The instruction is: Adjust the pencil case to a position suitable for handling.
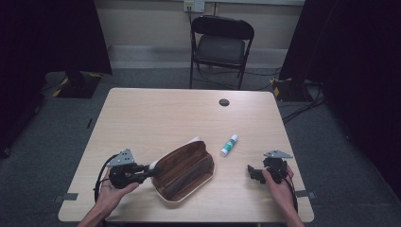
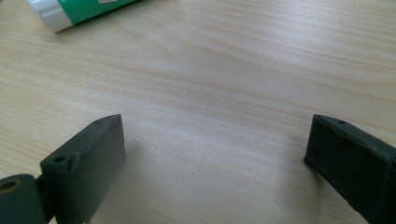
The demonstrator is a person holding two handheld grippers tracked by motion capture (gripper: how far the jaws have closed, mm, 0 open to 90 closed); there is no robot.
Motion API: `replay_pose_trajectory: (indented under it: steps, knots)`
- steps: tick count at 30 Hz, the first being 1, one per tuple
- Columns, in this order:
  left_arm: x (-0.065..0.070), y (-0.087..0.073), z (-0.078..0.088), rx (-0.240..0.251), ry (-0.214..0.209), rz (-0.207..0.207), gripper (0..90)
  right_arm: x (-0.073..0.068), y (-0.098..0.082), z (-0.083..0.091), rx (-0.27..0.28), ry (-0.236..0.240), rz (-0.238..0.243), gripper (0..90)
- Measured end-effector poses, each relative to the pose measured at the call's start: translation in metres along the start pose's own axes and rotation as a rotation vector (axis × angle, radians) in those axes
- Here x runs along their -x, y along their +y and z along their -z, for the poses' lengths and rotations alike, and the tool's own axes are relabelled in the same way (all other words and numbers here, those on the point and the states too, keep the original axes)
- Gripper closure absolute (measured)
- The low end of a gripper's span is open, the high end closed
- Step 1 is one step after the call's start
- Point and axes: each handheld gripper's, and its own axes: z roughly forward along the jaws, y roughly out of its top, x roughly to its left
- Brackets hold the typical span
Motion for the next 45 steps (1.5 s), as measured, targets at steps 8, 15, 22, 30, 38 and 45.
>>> replay_pose_trajectory:
  steps: [8,15,22,30,38,45]
  knots:
    - [-0.017,-0.005,0.012,0.002,0.097,0.035,64.6,0.000,0.000,0.000,0.000,0.000,0.000,3.9]
    - [-0.017,-0.007,0.017,-0.012,0.147,0.058,48.4,0.000,0.000,0.000,0.000,-0.001,-0.001,3.9]
    - [-0.007,-0.010,0.015,-0.062,0.167,0.068,43.8,0.000,0.000,0.000,0.000,-0.001,-0.001,4.0]
    - [-0.012,-0.010,0.014,-0.054,0.175,0.068,70.0,0.000,0.000,0.000,0.000,-0.002,-0.002,4.0]
    - [-0.024,-0.005,0.009,-0.037,0.199,0.067,73.3,0.000,0.000,0.000,0.000,-0.002,-0.002,4.0]
    - [-0.030,0.000,0.005,-0.038,0.185,0.074,73.0,0.000,0.000,0.000,0.000,-0.003,-0.002,3.9]
